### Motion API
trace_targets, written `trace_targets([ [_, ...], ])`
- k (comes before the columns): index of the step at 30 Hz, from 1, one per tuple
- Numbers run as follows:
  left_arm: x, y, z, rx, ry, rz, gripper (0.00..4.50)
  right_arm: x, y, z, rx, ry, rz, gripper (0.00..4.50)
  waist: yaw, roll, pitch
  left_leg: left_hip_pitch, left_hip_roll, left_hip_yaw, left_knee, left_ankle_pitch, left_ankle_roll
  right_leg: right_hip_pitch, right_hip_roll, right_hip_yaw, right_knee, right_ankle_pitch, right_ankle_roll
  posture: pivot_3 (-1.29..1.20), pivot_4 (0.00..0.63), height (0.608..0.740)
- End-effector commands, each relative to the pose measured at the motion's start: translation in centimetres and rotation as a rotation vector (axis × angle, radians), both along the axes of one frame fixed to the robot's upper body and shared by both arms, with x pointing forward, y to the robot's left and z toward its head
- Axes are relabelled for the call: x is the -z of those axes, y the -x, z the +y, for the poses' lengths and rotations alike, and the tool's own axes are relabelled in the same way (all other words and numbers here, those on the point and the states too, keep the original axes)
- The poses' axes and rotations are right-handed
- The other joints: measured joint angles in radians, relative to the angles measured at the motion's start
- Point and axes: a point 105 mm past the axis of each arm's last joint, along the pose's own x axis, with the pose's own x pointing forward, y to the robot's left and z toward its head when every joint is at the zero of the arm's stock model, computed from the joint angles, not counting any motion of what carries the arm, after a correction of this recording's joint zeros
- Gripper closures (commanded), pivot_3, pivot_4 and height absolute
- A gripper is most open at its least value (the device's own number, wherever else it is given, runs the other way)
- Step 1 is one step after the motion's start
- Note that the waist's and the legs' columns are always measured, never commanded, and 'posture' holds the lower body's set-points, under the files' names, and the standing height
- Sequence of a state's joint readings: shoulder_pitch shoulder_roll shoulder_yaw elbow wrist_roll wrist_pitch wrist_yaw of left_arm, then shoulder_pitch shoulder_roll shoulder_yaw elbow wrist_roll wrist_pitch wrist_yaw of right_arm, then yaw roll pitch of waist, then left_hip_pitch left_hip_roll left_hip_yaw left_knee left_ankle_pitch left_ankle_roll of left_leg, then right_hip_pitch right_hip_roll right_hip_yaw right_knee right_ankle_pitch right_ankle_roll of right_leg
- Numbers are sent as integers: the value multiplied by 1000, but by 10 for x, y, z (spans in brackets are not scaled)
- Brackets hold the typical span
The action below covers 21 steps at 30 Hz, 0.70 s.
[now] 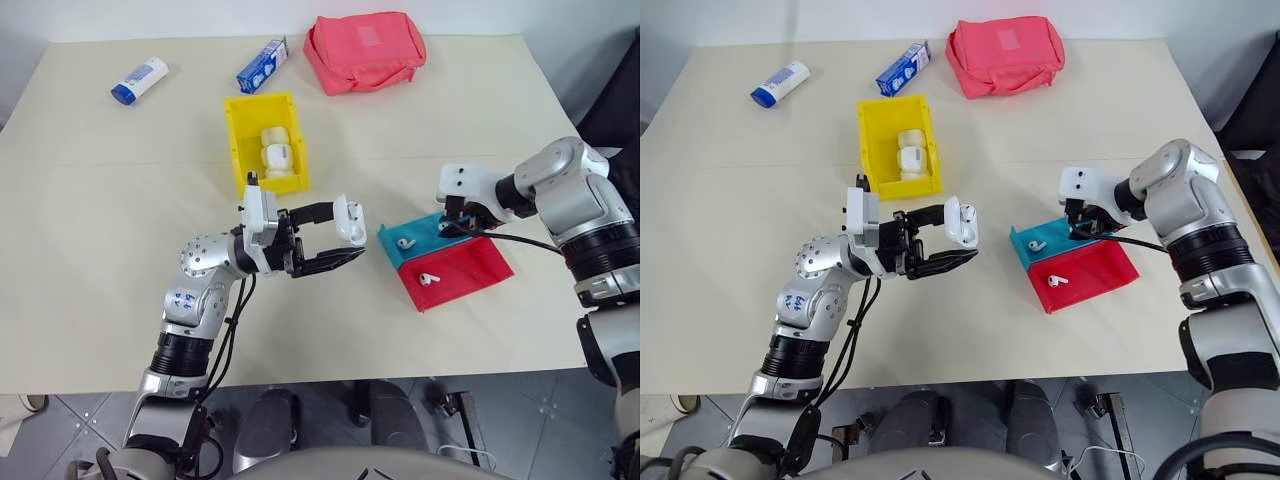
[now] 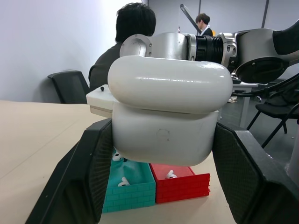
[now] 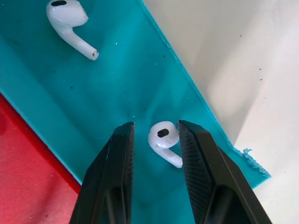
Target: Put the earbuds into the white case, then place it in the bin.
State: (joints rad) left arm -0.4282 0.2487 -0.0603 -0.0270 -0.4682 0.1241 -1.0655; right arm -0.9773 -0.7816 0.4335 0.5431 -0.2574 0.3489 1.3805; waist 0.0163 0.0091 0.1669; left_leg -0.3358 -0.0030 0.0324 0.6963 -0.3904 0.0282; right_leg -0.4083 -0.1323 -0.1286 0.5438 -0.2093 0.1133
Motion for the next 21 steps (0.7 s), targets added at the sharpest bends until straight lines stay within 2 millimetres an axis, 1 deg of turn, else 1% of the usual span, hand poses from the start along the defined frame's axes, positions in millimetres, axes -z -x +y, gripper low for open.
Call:
trace_targets([
  [1, -10, 7, -3, 21, 23, -39, 1703, -9, -5, -1, -4, 18, -33, 3024, 0, 0, 0, 0, 0, 0, 0, 0, 0, 0, 0, 0, 0, 0, 0, 0, 150, 740],
  [13, -9, 8, -2, 14, 21, -36, 1703, -4, -8, -4, -15, 49, -25, 3024, -8, 0, 0, 0, 0, 0, 0, 0, 0, 0, 0, 0, 0, 0, 0, 0, 150, 740],
  [21, -9, 8, -1, 10, 21, -35, 1703, -2, -9, -2, -25, 47, -18, 3024, -17, 0, 0, 0, 0, 0, 0, 0, -1, 0, 0, 0, 0, 0, 0, 0, 150, 740],
])
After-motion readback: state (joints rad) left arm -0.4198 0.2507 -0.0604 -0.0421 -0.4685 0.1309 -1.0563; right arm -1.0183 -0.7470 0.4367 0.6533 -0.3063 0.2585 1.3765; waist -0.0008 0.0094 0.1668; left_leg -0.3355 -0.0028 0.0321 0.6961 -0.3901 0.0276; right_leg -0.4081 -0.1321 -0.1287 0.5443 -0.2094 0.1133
